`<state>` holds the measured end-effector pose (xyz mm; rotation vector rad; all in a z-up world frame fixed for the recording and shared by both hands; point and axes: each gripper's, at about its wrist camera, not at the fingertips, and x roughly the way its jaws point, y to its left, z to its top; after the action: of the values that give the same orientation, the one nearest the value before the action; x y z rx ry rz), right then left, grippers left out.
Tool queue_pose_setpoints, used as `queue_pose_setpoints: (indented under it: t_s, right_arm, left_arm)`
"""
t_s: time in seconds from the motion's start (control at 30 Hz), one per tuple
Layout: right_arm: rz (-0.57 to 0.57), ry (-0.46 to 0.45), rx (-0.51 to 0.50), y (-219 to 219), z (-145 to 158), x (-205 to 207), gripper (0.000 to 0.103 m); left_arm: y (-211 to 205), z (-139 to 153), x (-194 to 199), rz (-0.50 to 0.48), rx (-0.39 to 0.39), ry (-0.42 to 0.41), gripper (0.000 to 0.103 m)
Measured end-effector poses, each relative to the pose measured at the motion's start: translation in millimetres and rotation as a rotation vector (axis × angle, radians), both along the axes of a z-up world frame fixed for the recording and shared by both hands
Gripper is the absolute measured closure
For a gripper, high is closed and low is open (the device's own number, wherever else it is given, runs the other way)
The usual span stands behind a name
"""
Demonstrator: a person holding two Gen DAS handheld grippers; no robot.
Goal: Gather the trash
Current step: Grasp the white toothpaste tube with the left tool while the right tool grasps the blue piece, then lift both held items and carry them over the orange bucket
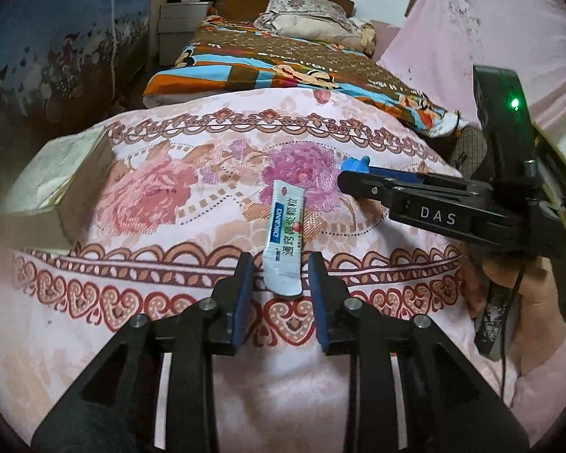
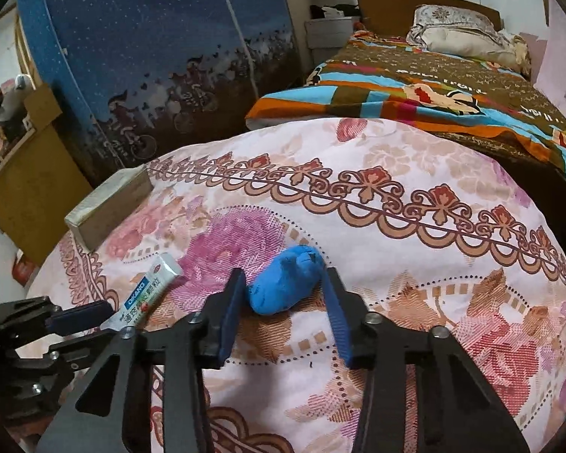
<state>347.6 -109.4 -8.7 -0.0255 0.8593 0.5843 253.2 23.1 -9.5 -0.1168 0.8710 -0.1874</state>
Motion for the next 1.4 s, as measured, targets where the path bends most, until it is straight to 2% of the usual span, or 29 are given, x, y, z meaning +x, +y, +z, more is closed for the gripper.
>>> queue_pose_setpoints:
  t_s: [0.13, 0.2, 0.33, 0.47, 0.63, 0.97, 1.2, 1.4]
  right_arm:
    - [0.000, -0.027, -0.013, 2, 0, -7, 0.068]
    - [-0.002, -0.043, -0.011, 1, 2, -12, 0.068]
    - [-0.018, -0.098, 0.013, -9, 10, -26, 0.068]
    - [-0.054, -0.185, 0.047, -24, 24, -45, 0.068]
    - [-0.103, -0.300, 0.061, -39, 44, -71, 0.068]
    - [-0.256, -0.564, 0.120, -88, 77, -125, 0.068]
    - [-0.365, -0.740, 0.150, -128, 86, -146, 0.068]
    - [-0.461, -0.808, 0.162, -164, 88, -155, 0.068]
  left_arm:
    - [-12, -3, 6, -0.012, 0.102, 0.015, 0.096]
    - [-15, -4, 6, -0.015, 0.127, 0.014, 0.097]
    - [-18, -2, 2, -0.024, 0.144, -0.005, 0.097]
    - [-18, 6, -6, -0.024, 0.117, -0.045, 0.097]
    - [-22, 21, -18, -0.014, 0.078, -0.129, 0.097]
    - [-47, 60, -43, -0.043, -0.018, -0.370, 0.097]
    - [-90, 87, -55, -0.124, -0.048, -0.551, 0.097]
    - [-129, 100, -61, -0.234, -0.035, -0.660, 0.097]
